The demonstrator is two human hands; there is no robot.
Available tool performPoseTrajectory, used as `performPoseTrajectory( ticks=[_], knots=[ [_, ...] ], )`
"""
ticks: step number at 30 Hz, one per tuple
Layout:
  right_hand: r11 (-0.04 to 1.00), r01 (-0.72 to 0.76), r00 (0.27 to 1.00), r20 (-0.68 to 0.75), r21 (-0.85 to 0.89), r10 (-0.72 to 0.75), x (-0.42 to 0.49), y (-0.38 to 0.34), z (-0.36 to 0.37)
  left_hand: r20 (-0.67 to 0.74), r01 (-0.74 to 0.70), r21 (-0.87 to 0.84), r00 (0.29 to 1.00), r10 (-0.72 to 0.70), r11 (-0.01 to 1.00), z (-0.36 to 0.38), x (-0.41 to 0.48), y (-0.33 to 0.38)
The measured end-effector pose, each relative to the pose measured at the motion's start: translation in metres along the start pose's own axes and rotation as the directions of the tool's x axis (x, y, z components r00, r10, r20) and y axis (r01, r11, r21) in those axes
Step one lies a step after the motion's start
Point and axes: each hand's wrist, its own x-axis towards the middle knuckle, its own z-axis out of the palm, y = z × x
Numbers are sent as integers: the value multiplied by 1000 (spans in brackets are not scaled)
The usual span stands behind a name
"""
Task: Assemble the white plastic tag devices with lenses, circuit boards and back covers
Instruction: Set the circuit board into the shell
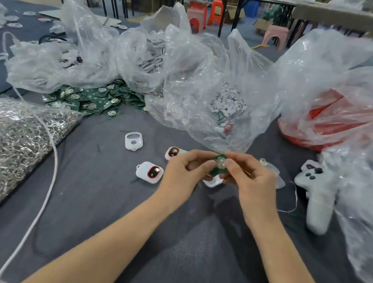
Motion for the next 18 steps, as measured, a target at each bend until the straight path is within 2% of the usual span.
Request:
performPoseTrajectory(
  ticks=[8,15,18],
  knots=[
    [993,-83,997,-5,87,83,0,0,0,-42,15,-34,999,-16,999,-1,-1,-5],
    [968,-140,989,75,206,127,-3,-2,3,-87,27,-101,996,-36,995,-4,-1,-6],
    [949,-174,985,64,261,163,-4,-3,4,-116,15,-99,993,-27,995,-5,-3,-4]
  ],
)
